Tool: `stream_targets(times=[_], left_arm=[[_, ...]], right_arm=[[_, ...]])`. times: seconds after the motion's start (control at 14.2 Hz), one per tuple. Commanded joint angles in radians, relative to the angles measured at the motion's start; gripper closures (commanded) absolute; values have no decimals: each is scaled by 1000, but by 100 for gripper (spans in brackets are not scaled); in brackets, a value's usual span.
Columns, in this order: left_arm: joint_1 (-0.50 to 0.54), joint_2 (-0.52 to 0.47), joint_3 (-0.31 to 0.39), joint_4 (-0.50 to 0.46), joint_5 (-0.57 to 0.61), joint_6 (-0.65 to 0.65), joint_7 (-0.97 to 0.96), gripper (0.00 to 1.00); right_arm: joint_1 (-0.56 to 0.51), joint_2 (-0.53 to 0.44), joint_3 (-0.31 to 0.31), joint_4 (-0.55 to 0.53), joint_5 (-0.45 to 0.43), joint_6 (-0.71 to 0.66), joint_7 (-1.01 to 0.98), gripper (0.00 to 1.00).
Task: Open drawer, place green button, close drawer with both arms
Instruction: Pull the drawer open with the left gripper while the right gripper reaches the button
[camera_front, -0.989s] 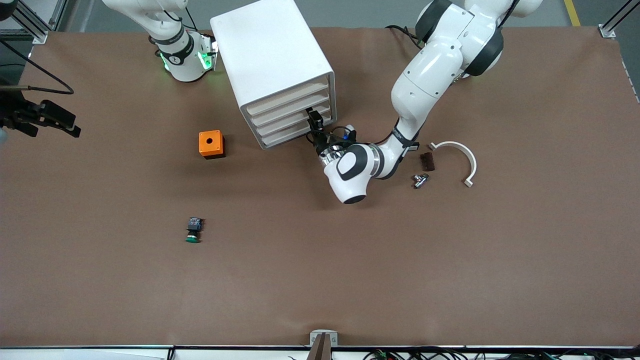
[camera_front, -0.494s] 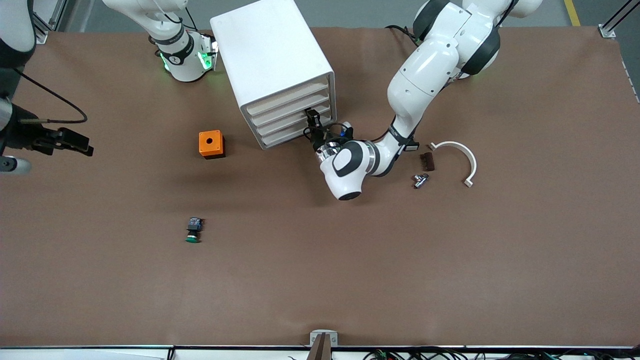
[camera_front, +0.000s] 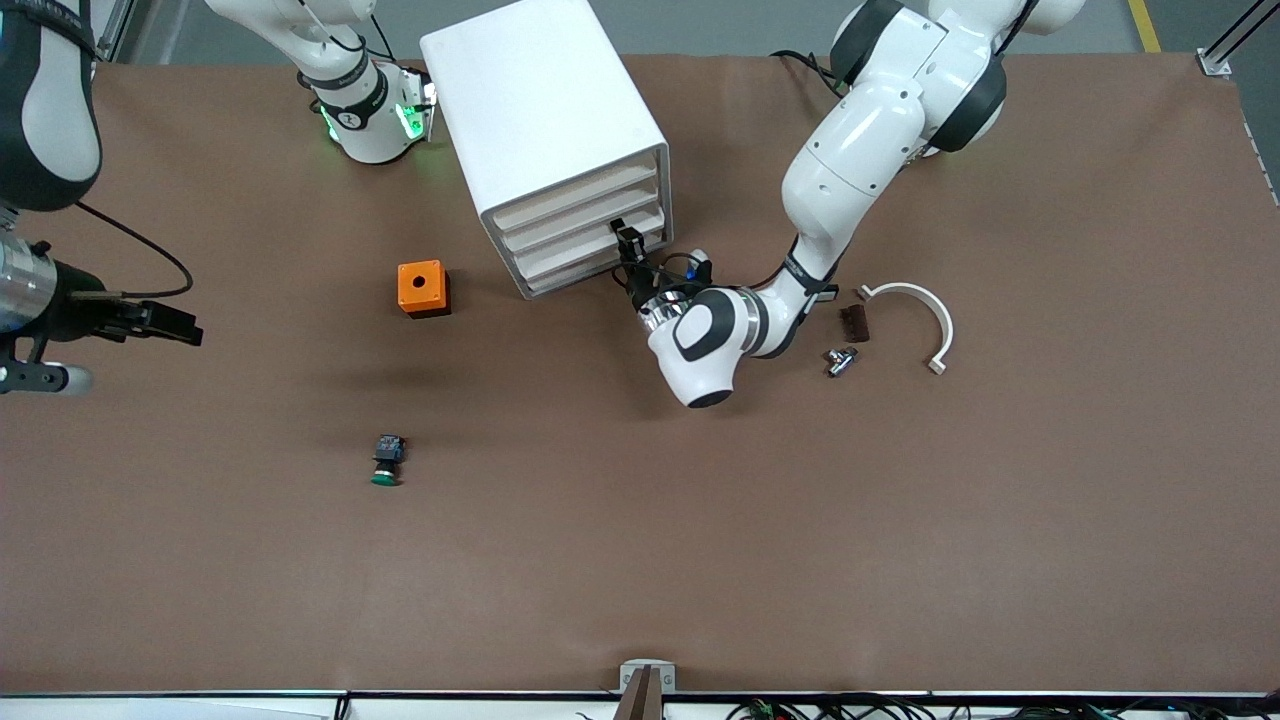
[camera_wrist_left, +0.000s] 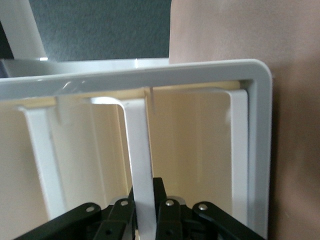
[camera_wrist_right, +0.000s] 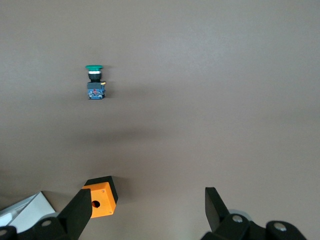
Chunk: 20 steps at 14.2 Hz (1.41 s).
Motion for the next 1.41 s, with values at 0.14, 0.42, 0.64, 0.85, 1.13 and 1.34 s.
stream_targets(times=[0.14,0.42,0.64,0.85,1.13,1.34], left_arm=[[83,17,-1,17,-81,7,-17,85],[157,20,1,17,-91,26,-15,84],[203,27,1,19,-113,47,-3,83],[209,30,2,19,-112,47,0,80],[212,21,2,22,-109,47,145,34],[243,12,-2,37,-112,47,414,8]], right_arm=[[-6,21,14,-11,-5,59,15,0],[76,84,17,-114,-5,265,179,0],[100,145,17,-148,-5,378,193,0],[126,190,17,-223,-5,553,207,0],[146,274,17,-255,-5,710,245,0],[183,322,15,-278,-5,799,314,0]])
